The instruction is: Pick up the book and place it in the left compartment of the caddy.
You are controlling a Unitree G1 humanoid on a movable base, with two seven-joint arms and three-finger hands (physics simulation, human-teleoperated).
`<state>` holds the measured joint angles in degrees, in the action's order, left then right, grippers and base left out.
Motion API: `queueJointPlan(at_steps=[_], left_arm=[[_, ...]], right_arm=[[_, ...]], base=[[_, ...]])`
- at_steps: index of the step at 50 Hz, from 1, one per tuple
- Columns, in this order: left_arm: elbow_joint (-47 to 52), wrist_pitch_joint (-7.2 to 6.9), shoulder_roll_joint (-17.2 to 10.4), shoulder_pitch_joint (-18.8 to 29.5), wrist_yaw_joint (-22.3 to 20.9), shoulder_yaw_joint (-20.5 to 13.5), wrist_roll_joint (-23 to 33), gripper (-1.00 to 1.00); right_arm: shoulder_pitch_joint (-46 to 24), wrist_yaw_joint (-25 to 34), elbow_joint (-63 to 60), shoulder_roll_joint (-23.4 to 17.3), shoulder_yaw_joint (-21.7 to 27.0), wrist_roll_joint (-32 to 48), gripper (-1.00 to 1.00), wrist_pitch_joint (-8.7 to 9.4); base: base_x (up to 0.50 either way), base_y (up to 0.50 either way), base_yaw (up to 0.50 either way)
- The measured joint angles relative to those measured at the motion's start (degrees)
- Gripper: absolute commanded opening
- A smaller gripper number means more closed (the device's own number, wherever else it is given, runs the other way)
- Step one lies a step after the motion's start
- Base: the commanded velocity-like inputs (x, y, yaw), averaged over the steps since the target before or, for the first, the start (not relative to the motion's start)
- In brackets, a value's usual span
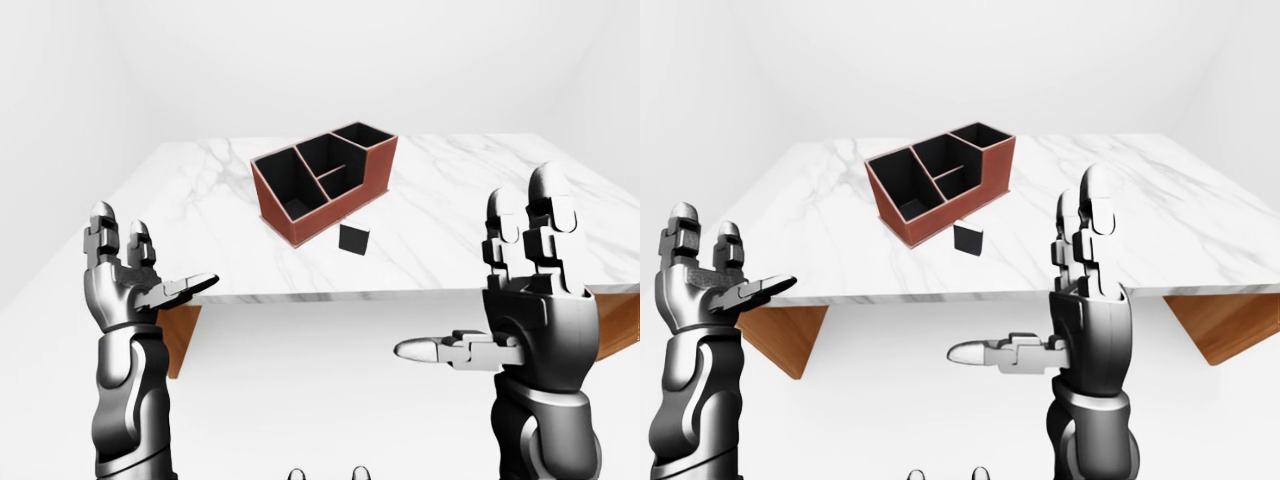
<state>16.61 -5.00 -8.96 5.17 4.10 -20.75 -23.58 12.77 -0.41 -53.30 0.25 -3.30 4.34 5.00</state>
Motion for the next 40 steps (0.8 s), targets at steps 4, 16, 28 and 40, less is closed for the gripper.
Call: queueJointPlan(at_steps=[4,16,28,40], left_arm=[[0.31,0.0,0.1,-0.11,-0.08,0.09,0.03,1.0],[0.96,0.0,0.26,-0.26,-0.2,0.06,-0.02,1.0],[0.84,0.0,0.37,-0.24,-0.34,0.16,-0.01,1.0],[0.67,0.0,0.31,-0.23,-0.38,0.08,-0.06,1.0]], right_arm=[[0.17,-0.02,-0.34,-0.02,0.11,-0.89,1.0,0.0],[0.46,-0.15,-0.54,-0.21,-0.06,-2.32,1.0,0.0],[0.32,-0.32,-0.03,-0.59,-0.63,-1.75,1.0,0.0],[0.26,-0.3,0.05,-0.68,-1.11,-1.05,1.0,0.0]], base=[[0.5,0.05,0.0],[0.5,0.04,0.0],[0.5,0.11,0.0],[0.5,0.21,0.0]])
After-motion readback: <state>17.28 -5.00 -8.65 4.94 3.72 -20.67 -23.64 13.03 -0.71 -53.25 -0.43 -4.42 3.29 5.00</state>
